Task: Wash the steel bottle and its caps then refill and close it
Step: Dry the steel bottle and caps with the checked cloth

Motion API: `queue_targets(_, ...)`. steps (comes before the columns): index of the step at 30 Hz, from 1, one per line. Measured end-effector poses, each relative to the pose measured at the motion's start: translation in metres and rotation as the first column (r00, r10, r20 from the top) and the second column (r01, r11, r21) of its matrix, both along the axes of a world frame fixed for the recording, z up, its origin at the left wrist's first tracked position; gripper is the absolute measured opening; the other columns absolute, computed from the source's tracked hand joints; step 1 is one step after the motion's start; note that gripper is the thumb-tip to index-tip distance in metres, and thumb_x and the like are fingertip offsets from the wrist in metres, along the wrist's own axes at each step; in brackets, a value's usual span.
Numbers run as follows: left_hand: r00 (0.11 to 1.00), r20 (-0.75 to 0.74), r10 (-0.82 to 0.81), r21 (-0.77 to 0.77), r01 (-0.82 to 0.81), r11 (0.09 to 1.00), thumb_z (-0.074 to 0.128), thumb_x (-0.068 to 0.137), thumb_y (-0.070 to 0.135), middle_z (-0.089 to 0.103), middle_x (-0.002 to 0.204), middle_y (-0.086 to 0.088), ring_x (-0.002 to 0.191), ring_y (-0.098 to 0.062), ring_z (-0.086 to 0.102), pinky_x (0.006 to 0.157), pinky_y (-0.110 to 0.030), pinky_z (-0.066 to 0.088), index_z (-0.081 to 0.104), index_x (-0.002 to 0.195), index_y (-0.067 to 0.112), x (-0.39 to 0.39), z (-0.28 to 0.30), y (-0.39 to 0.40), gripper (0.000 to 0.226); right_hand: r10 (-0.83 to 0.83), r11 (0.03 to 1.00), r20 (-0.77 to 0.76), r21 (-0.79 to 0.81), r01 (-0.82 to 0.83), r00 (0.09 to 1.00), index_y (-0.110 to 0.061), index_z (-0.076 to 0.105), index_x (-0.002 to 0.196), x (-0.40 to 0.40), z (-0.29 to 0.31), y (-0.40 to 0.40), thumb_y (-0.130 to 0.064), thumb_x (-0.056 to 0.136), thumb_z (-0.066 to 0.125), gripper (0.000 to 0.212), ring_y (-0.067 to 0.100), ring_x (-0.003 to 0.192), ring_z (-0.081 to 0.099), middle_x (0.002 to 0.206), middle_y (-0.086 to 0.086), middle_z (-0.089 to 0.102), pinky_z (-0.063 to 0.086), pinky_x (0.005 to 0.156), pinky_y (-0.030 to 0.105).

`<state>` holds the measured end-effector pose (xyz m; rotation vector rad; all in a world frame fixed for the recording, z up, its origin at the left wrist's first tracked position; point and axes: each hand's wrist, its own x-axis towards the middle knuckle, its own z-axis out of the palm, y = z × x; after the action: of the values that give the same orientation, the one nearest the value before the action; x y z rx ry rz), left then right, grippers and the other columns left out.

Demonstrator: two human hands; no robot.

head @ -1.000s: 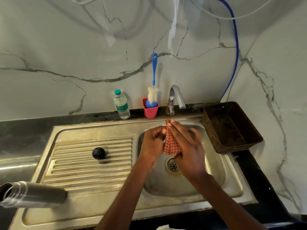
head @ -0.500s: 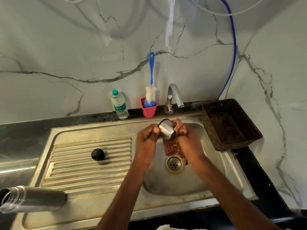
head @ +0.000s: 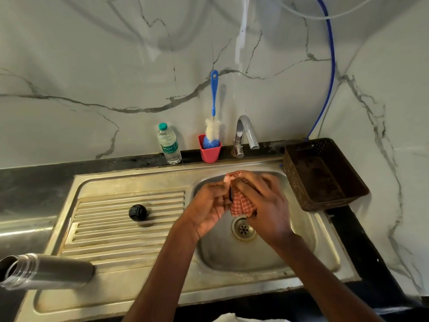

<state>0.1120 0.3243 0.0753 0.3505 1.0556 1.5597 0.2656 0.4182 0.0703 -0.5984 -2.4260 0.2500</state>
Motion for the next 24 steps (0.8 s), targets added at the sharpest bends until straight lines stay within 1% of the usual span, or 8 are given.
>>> queue_targets(3, 0.992, -0.078, 0.101, -0.016, -0.103, 0.995, 0.053, 0.103, -0.001, 0.072, 0.095, -0.012, 0.093, -0.023, 0.064, 0.090, -0.035, 0.055, 0.077, 0.102, 0.006, 0.012, -0.006, 0.004, 0.025, -0.073, 0.921, -0.081, -0.387, 0.037, 0.994, -0.034, 0.064, 0.134, -0.009, -0.001, -0.004, -0.005, 0.076, 0.078, 0.067, 0.016, 0.110, 0.061, 0.131, -0.013, 0.066, 0.058, 0.077, 0.033)
queue_targets(5, 0.980, -0.101, 0.169, -0.013, -0.171, 0.985, 0.055, 0.103, -0.004, 0.075, 0.101, -0.015, 0.099, -0.024, 0.069, 0.088, -0.029, 0.057, 0.078, 0.102, 0.003, 0.017, -0.005, 0.005, 0.024, -0.270, 0.576, -0.097, -0.813, 0.080, 0.958, -0.037, 0.073, 0.112, -0.018, 0.005, -0.005, -0.002, 0.086, 0.065, 0.044, 0.015, 0.089, 0.073, 0.101, -0.006, 0.077, 0.062, 0.071, 0.039)
queue_targets(7, 0.960, -0.191, 0.204, -0.005, -0.209, 0.978, 0.056, 0.102, -0.003, 0.078, 0.112, -0.014, 0.109, -0.023, 0.072, 0.094, -0.032, 0.056, 0.077, 0.110, 0.003, 0.015, -0.005, 0.006, 0.023, -0.398, 0.388, -0.089, -0.918, 0.080, 0.913, -0.033, 0.075, 0.099, -0.021, 0.006, -0.008, 0.004, 0.086, 0.061, 0.041, 0.013, 0.076, 0.074, 0.087, 0.001, 0.078, 0.062, 0.063, 0.037)
queue_targets(10, 0.902, -0.395, 0.175, 0.013, -0.184, 0.983, 0.056, 0.101, -0.007, 0.078, 0.119, -0.009, 0.121, -0.024, 0.069, 0.109, -0.041, 0.052, 0.078, 0.116, 0.009, 0.012, -0.003, 0.006, 0.031, -0.395, 0.546, -0.279, -0.837, -0.020, 0.875, -0.028, 0.070, 0.124, -0.018, 0.010, -0.015, 0.019, 0.071, 0.055, 0.073, 0.016, 0.078, 0.073, 0.093, -0.003, 0.076, 0.061, 0.062, 0.035)
queue_targets(14, 0.963, -0.263, 0.067, 0.053, -0.055, 0.997, 0.056, 0.101, -0.004, 0.071, 0.127, -0.022, 0.120, -0.032, 0.067, 0.111, -0.042, 0.051, 0.067, 0.131, -0.006, 0.006, 0.003, -0.002, 0.032, -0.135, 0.938, -0.173, -0.341, 0.069, 0.976, -0.027, 0.058, 0.142, -0.009, 0.002, -0.002, 0.012, 0.062, 0.071, 0.089, 0.021, 0.119, 0.057, 0.136, -0.008, 0.063, 0.058, 0.081, 0.038)
queue_targets(18, 0.979, -0.198, 0.052, 0.024, -0.048, 0.999, 0.056, 0.104, 0.004, 0.071, 0.115, -0.022, 0.110, -0.030, 0.064, 0.101, -0.039, 0.054, 0.067, 0.125, -0.011, 0.005, 0.008, -0.006, 0.028, -0.023, 0.995, 0.006, -0.101, 0.024, 1.000, -0.029, 0.058, 0.144, -0.005, -0.002, -0.001, 0.000, 0.064, 0.083, 0.088, 0.022, 0.118, 0.055, 0.143, -0.013, 0.058, 0.058, 0.081, 0.040)
queue_targets(20, 0.962, -0.246, 0.115, 0.038, -0.109, 0.993, 0.054, 0.099, -0.009, 0.074, 0.110, -0.019, 0.106, -0.026, 0.068, 0.097, -0.034, 0.057, 0.071, 0.119, -0.009, 0.010, 0.007, -0.006, 0.026, -0.020, 0.961, -0.066, -0.277, 0.001, 0.998, -0.032, 0.061, 0.140, -0.012, 0.007, -0.006, 0.004, 0.069, 0.077, 0.081, 0.017, 0.113, 0.059, 0.137, -0.017, 0.062, 0.056, 0.081, 0.033)
queue_targets(24, 0.940, -0.221, 0.259, 0.089, -0.245, 0.966, 0.061, 0.096, -0.004, 0.075, 0.117, -0.022, 0.111, -0.027, 0.070, 0.100, -0.035, 0.057, 0.075, 0.118, 0.000, 0.014, 0.007, -0.005, 0.026, -0.272, 0.392, -0.043, -0.917, 0.069, 0.961, -0.026, 0.075, 0.110, -0.032, 0.029, -0.005, -0.007, 0.092, 0.060, 0.031, 0.013, 0.081, 0.073, 0.096, -0.002, 0.078, 0.063, 0.075, 0.041)
